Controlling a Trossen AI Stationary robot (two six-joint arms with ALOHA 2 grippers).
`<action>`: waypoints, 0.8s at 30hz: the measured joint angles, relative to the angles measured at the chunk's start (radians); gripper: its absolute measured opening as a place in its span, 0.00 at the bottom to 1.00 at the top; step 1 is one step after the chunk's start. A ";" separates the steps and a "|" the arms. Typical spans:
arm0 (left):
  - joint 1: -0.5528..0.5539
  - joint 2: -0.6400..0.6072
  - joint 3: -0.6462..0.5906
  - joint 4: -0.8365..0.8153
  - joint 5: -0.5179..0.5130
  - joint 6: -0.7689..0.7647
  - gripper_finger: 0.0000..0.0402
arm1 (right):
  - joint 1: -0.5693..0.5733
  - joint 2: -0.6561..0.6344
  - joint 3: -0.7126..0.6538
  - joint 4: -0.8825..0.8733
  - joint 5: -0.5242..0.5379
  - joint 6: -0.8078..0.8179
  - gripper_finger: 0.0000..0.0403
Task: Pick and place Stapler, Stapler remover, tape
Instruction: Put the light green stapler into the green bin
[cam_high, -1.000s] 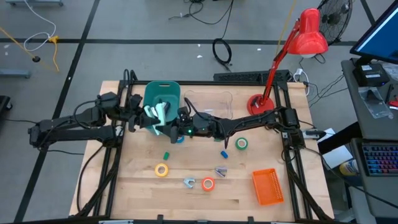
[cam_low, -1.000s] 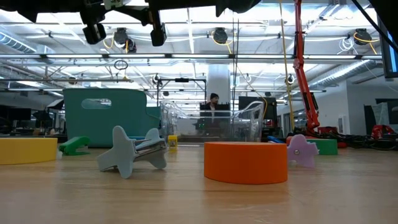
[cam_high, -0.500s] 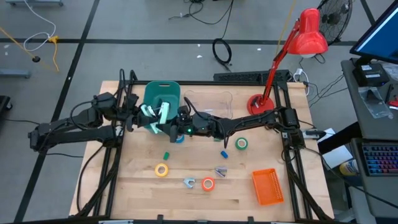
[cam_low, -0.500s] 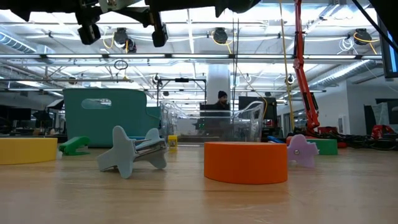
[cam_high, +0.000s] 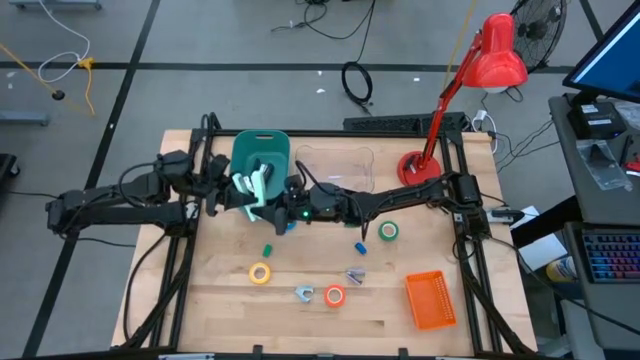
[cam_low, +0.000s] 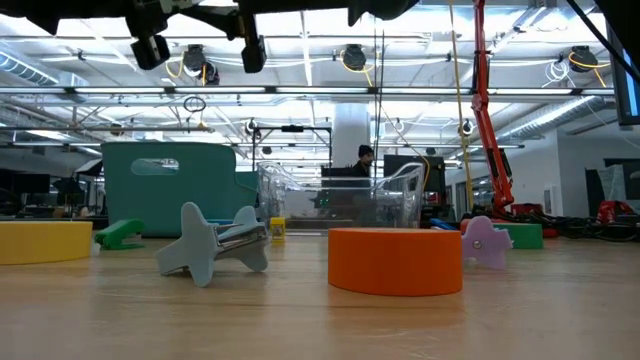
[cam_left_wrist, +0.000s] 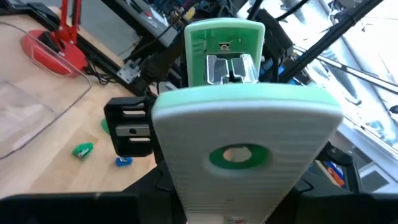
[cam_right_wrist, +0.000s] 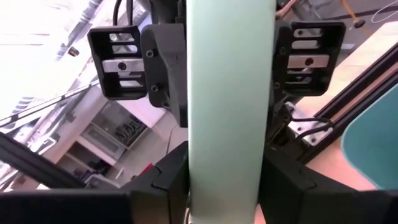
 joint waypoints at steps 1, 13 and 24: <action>0.000 -0.006 0.000 0.000 0.003 0.000 0.35 | -0.001 0.000 0.000 0.000 -0.014 -0.004 0.37; -0.008 -0.032 0.000 -0.015 0.015 -0.015 0.35 | -0.011 0.001 0.003 0.044 -0.072 -0.022 0.46; -0.005 -0.039 -0.001 -0.036 0.031 -0.017 0.35 | -0.025 0.001 0.003 0.013 -0.074 -0.049 0.62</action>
